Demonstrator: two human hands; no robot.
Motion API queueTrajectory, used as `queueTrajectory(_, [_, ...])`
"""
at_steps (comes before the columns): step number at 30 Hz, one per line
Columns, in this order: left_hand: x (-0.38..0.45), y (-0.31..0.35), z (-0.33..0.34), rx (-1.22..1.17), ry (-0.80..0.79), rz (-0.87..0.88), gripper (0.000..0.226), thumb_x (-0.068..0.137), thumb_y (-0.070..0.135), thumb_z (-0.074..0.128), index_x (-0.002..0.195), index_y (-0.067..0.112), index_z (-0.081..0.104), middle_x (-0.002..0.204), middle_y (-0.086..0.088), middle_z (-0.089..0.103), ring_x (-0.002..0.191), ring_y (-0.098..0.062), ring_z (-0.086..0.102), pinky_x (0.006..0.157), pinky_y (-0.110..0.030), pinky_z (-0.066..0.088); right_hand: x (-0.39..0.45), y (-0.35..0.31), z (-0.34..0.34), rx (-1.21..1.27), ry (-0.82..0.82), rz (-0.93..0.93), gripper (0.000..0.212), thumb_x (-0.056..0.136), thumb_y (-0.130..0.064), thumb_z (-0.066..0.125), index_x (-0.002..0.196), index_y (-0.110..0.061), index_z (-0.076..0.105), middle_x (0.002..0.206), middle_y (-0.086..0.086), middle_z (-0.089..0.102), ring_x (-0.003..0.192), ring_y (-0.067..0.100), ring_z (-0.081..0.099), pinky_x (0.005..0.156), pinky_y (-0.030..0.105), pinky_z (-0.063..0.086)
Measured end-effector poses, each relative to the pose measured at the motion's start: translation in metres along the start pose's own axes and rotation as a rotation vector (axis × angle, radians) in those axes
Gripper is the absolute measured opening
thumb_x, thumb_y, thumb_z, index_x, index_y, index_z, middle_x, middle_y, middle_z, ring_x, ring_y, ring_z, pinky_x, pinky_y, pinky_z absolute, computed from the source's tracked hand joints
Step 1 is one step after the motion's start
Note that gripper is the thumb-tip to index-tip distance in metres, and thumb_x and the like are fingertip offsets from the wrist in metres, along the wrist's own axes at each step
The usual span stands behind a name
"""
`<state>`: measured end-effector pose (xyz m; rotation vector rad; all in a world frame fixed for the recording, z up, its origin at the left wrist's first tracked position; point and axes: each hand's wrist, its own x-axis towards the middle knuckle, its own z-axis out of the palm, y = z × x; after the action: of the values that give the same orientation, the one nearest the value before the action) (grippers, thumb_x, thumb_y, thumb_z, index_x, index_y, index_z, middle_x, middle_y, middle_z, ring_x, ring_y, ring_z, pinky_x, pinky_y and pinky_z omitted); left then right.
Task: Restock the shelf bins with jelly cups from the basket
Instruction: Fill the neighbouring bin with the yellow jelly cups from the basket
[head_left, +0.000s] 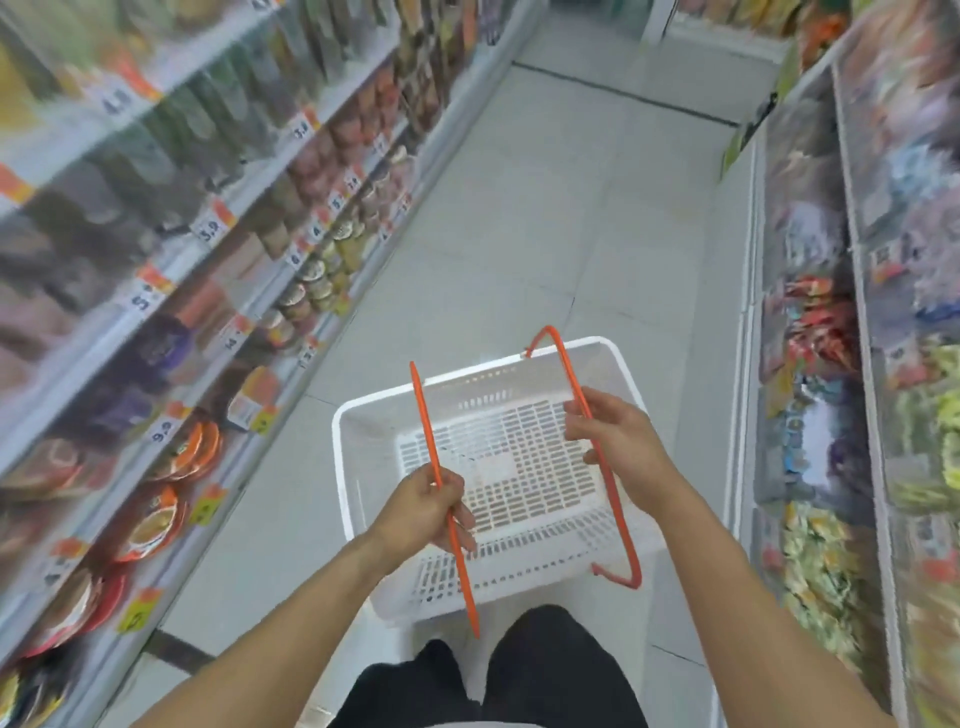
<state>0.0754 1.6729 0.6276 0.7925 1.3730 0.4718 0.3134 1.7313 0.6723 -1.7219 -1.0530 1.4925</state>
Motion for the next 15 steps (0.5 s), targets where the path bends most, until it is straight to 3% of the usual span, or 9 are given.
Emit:
queueTrajectory(6, [0.124,0.082,-0.058,-0.009,0.268,-0.057,0.015,0.098,0.003,0.042,0.108,0.013,0.037,0.065,-0.012,0.068,0.061,-0.042,0.069,0.058,-0.042,0.055,0.187,-0.062,-0.009,-0.153,-0.044,-0.087,0.042,0.089,-0.009,0.067,0.128,-0.018,0.061,0.106,-0.002,0.068,0.077,0.011,0.063,0.062,0.023,0.044])
queueTrajectory(11, [0.214,0.143,-0.094,-0.095,0.429,-0.173,0.014,0.097,0.004,0.045,0.111,0.008,0.042,0.076,-0.018,0.069,0.063,-0.045,0.07,0.05,-0.037,0.055,0.345,-0.111,0.0,-0.269,-0.184,-0.098,0.032,0.093,-0.009,0.062,0.125,-0.013,0.06,0.099,0.002,0.066,0.065,0.008,0.058,0.056,0.022,0.044])
queueTrajectory(15, [0.267,0.183,-0.12,-0.16,0.512,-0.224,0.014,0.097,0.005,0.049,0.111,0.005,0.046,0.081,-0.02,0.065,0.064,-0.046,0.07,0.059,-0.049,0.06,0.444,-0.16,0.014,-0.338,-0.305,-0.038,0.027,0.095,-0.008,0.06,0.121,-0.013,0.062,0.099,0.002,0.067,0.07,0.012,0.063,0.056,0.026,0.048])
